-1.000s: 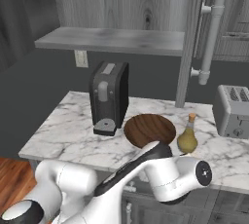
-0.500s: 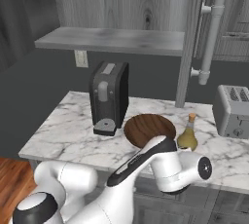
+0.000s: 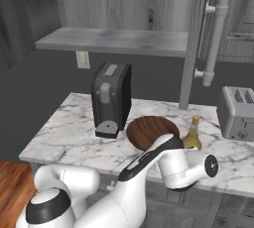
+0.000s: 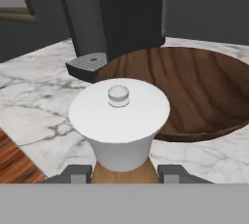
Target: Retrieve the bottle and the shaker from the cabinet and place them next to the mixing bowl on the counter. Then add garlic from the fridge to the mixing bowl.
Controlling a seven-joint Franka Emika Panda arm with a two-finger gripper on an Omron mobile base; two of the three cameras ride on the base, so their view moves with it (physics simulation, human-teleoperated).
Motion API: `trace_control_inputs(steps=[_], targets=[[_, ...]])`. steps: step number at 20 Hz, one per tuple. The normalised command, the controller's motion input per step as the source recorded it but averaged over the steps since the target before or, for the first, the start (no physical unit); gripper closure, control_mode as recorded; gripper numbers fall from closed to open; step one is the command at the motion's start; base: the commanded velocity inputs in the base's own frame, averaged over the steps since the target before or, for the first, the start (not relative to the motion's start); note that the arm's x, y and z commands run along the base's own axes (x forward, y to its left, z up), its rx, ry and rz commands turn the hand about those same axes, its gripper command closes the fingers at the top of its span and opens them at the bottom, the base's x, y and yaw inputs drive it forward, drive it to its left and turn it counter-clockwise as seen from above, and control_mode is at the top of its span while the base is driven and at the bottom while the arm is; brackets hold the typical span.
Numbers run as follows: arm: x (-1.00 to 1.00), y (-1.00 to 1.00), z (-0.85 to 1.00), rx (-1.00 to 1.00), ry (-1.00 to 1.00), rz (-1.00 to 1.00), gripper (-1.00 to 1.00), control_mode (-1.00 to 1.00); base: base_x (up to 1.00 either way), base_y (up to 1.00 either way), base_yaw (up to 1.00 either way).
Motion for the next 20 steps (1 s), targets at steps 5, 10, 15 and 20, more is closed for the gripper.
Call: trace_control_inputs(steps=[5, 10, 15, 20], targets=[[0.02, -0.19, -0.21, 0.00, 0.00, 0.00, 1.00, -1.00, 0.00, 0.00, 0.00], [0.13, -0.09, -0.23, 0.00, 0.00, 0.00, 1.00, -1.00, 0.00, 0.00, 0.00], [0.11, -0.03, -0.11, 0.00, 0.00, 0.00, 1.00, -1.00, 0.00, 0.00, 0.00], [0.07, -0.06, -0.11, 0.00, 0.00, 0.00, 1.00, -1.00, 0.00, 0.00, 0.00]])
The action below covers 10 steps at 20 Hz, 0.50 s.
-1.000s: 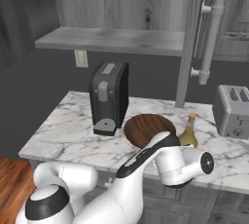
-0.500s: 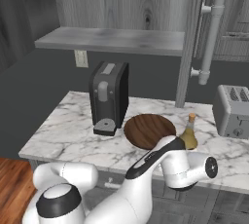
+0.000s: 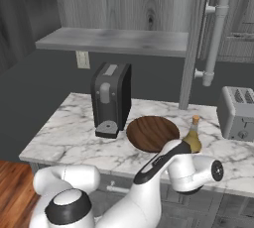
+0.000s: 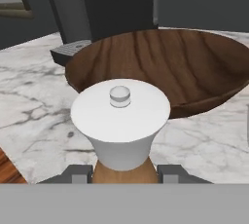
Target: Retrieve the bottle and the shaker from the cabinet and place them next to the mixing bowl on the counter. Then add garlic from the fridge to the mixing bowl.
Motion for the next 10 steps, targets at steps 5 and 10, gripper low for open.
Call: trace_control_inputs(steps=[5, 10], targets=[[0.11, -0.02, -0.01, 0.00, 0.00, 0.00, 1.00, -1.00, 0.00, 0.00, 0.00], [0.29, 0.00, 0.00, 0.00, 0.00, 0.00, 1.00, -1.00, 0.00, 0.00, 0.00]])
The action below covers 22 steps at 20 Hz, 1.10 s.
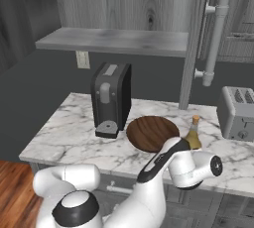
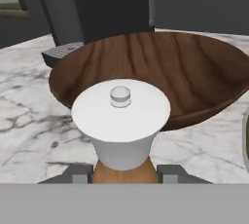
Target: Retrieve the bottle and the shaker from the cabinet and place them next to the mixing bowl on the counter. Then add garlic from the fridge to the mixing bowl.
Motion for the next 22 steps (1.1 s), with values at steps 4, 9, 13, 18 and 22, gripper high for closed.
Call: trace_control_inputs(steps=[4, 9, 13, 18, 22], targets=[[0.18, 0.00, -0.03, 0.00, 0.00, 0.00, 1.00, -1.00, 0.00, 0.00, 0.00], [0.02, 0.00, -0.13, 0.00, 0.00, 0.00, 1.00, -1.00, 0.00, 0.00, 0.00], [0.17, 0.00, -0.17, 0.00, 0.00, 0.00, 1.00, -1.00, 0.00, 0.00, 0.00], [0.17, 0.00, -0.29, 0.00, 0.00, 0.00, 1.00, -1.00, 0.00, 0.00, 0.00], [0.02, -0.01, -0.37, 0.00, 0.00, 0.00, 1.00, -1.00, 0.00, 0.00, 0.00]])
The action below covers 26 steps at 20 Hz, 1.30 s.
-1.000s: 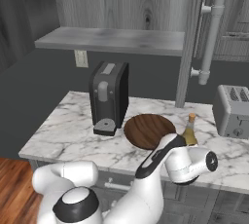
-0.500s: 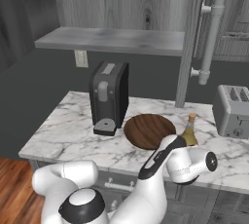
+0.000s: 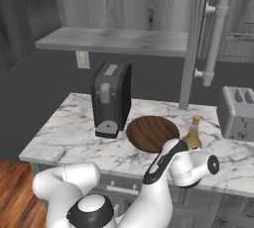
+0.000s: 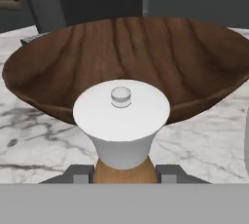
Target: Retrieve the bottle and the shaker from the cabinet and place them next to the mixing bowl on the counter. Then add garlic from the fridge to the mixing bowl.
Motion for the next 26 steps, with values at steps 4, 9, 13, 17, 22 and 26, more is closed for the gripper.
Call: trace_control_inputs(steps=[4, 9, 13, 17, 22, 26], targets=[[0.06, -0.05, -0.23, 0.00, 0.00, 0.00, 1.00, -1.00, 0.00, 0.00, 0.00], [0.01, -0.07, -0.08, 0.00, 0.00, 0.00, 1.00, -1.00, 0.00, 0.00, 0.00], [-0.06, -0.09, 0.00, 0.00, -0.02, 0.00, 1.00, -1.00, 0.00, 0.00, 0.00], [-0.04, -0.13, -0.01, 0.00, -0.06, 0.00, 1.00, -1.00, 0.00, 0.00, 0.00], [0.00, -0.12, -0.20, 0.00, -0.01, 0.00, 1.00, -1.00, 0.00, 0.00, 0.00], [0.00, -0.01, -0.34, 0.00, 0.00, 0.00, 1.00, -1.00, 0.00, 0.00, 0.00]])
